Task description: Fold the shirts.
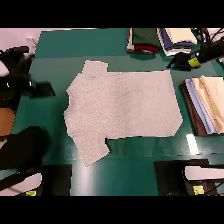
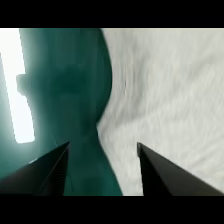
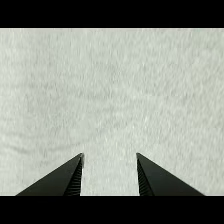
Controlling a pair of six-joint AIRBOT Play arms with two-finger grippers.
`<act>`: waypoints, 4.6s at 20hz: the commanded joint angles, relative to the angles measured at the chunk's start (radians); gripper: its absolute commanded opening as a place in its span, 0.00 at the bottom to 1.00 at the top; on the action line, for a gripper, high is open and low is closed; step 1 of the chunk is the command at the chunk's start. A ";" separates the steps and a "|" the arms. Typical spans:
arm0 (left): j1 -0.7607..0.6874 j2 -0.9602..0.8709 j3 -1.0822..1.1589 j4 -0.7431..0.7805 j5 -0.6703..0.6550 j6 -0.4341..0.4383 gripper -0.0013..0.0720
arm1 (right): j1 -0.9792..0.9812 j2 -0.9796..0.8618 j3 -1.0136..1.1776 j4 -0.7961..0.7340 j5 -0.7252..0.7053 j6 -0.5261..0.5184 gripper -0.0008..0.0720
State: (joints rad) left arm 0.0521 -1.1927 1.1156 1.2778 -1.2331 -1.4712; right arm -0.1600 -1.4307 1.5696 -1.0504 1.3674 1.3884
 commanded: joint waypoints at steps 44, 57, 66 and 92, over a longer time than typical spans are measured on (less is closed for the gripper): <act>-0.082 0.523 0.409 -0.158 0.116 0.053 0.04 | -0.098 0.676 -0.077 -0.029 -0.084 -0.088 0.03; -0.082 0.393 0.818 -0.029 -0.090 -0.021 0.04 | -0.104 0.510 0.442 -0.124 0.200 0.026 0.03; -0.082 -0.149 0.383 -0.088 -0.077 0.037 0.05 | 0.118 0.073 0.031 -0.286 0.161 0.051 0.02; -0.080 -0.311 0.144 -0.082 -0.054 0.057 0.60 | 0.109 -0.053 -0.181 -0.304 -0.026 0.049 0.63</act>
State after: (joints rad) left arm -0.0296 -1.5528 1.2713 1.1675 -1.2533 -1.3907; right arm -0.0517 -1.5311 1.4017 -1.3567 1.3468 1.4406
